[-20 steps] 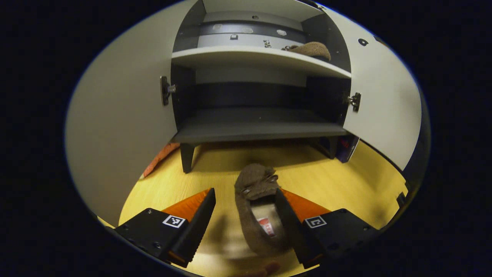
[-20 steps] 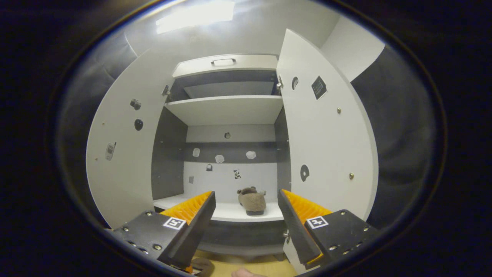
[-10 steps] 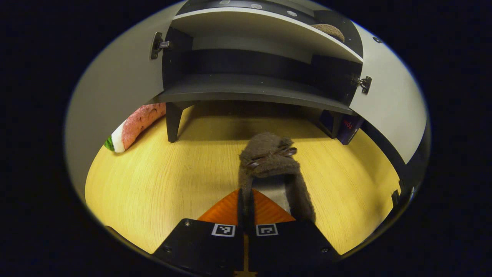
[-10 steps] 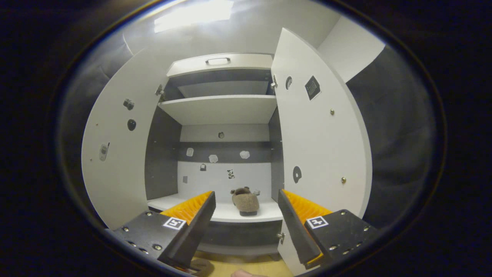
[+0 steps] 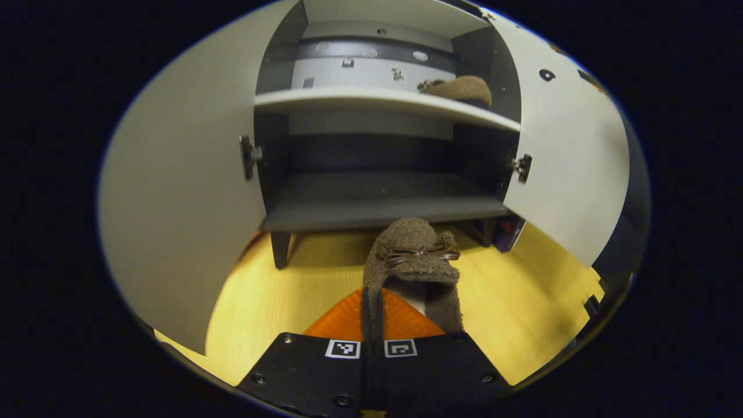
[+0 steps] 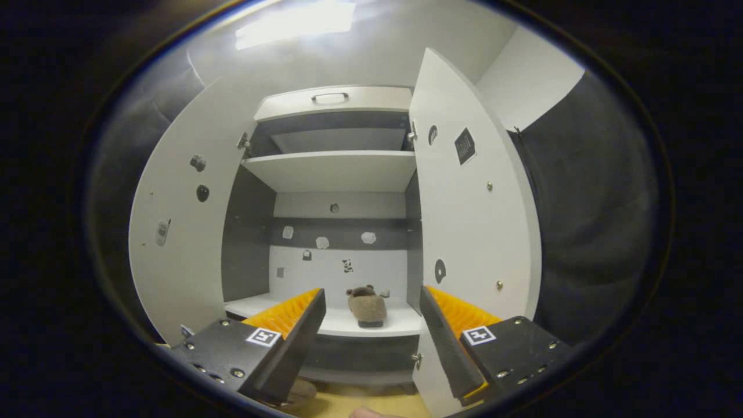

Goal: Grab one shoe with the right hand and put it into the shoe cabinet, grab the other shoe with the left hand and put it into the shoe cabinet; then close the right door with the right hand and the left door with the left hand.

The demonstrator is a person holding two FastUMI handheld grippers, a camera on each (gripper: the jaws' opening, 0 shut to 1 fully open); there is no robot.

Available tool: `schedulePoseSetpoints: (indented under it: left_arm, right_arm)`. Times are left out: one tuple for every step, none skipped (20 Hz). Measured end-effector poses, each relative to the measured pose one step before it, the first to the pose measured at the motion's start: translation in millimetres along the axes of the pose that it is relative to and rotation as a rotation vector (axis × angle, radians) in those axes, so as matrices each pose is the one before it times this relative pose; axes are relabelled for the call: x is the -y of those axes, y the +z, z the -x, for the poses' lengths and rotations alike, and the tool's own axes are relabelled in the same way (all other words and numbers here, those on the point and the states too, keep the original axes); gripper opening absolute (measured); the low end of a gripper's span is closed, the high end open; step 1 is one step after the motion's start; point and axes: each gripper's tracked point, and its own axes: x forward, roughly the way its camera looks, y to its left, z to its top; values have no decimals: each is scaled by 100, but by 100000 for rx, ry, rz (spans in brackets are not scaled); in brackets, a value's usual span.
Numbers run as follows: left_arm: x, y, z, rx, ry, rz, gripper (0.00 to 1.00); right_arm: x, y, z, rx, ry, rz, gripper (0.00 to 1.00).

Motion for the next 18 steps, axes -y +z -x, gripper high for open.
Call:
schedulePoseSetpoints:
  left_arm:
    - [92,1353,522,4101,191,-135,1]
    - [143,1649,449,3653,-113,167,1]
    - [203,1502,491,3173,-139,527,1]
    - [317,1292,401,3005,-105,254,1]
    - [-91,1588,323,3267,-39,478,1]
    - [127,1545,284,3211,-111,-312,0]
    - [-52,1575,164,3442,172,-286,1]
    - [79,1748,82,3616,5,-423,0]
    - [-3,1651,48,3030,432,-242,0]
    - [276,1452,209,3246,278,187,1]
    - [44,1766,-72,3213,238,521,1]
    - [-104,1703,-193,2846,708,353,0]
    - [-84,1754,-406,3105,221,77,1]
    - [-166,1601,-492,2551,1085,213,0]
    - [-420,1500,-687,2314,2182,255,0]
    - [-222,1471,-782,1875,1640,627,0]
    - [-108,1399,-915,1792,1950,1200,1]
    - [-109,1280,-1168,2171,1214,1871,1]
  right_arm:
    - [-88,354,162,513,469,241,98]
    - [-49,353,220,586,267,370,98]
    - [-99,356,207,646,231,655,98]
    - [-110,314,404,570,265,900,98]
    - [-164,212,177,344,331,1283,98]
    - [-88,49,112,88,55,1071,98]
    - [-13,67,151,-196,-227,1204,98]
    - [12,-26,107,-176,-269,590,98]
    - [-52,49,68,-134,186,156,98]
    - [-33,31,39,-146,327,-176,98]
    - [55,-24,48,-263,160,-479,98]
    - [80,-78,3,-153,234,-395,98]
    - [131,-77,-43,-200,76,-104,98]
    - [227,-233,-79,-440,16,26,98]
    - [83,-142,-25,-341,190,-152,98]
    - [53,-168,-52,-396,595,-450,98]
    - [45,-133,-122,-376,590,-602,98]
    - [78,-154,-89,-368,613,-659,98]
